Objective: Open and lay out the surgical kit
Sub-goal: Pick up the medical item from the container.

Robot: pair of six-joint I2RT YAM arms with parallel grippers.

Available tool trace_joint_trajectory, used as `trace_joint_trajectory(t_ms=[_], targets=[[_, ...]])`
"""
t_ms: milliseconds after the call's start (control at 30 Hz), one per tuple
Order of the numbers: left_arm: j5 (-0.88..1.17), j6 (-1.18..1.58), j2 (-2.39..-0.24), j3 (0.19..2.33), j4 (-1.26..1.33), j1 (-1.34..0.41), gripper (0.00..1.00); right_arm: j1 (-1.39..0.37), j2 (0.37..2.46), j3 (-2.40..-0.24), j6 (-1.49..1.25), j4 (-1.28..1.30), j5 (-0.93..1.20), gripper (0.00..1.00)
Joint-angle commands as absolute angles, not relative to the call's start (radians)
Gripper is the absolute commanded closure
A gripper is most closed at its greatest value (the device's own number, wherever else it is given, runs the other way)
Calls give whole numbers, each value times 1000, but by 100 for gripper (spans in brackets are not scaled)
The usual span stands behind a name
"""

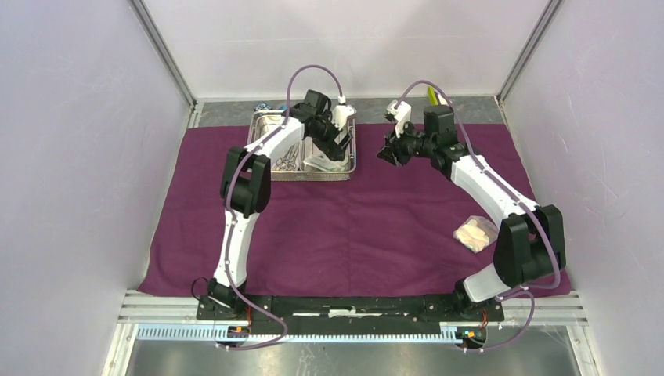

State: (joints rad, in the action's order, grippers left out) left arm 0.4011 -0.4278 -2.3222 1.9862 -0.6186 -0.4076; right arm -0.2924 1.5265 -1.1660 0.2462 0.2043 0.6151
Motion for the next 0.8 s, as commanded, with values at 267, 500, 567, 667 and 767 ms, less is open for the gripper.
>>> trace_joint_trajectory(t_ms=[267, 500, 567, 667, 767], targets=[[332, -396, -2392, 2037, -664, -460, 0, -267, 1502, -1124, 263, 182, 605, 67], [286, -326, -2430, 2058, -679, -461, 5, -259, 1493, -1105, 261, 178, 610, 68], [277, -313, -2431, 2056, -681, -460, 13, -255, 1490, -1099, 261, 174, 612, 69], [267, -308, -2418, 2042, -681, -461, 25, -253, 1490, -1095, 259, 174, 614, 70], [265, -311, -2395, 2028, -681, -460, 39, -250, 1492, -1095, 256, 172, 617, 71]])
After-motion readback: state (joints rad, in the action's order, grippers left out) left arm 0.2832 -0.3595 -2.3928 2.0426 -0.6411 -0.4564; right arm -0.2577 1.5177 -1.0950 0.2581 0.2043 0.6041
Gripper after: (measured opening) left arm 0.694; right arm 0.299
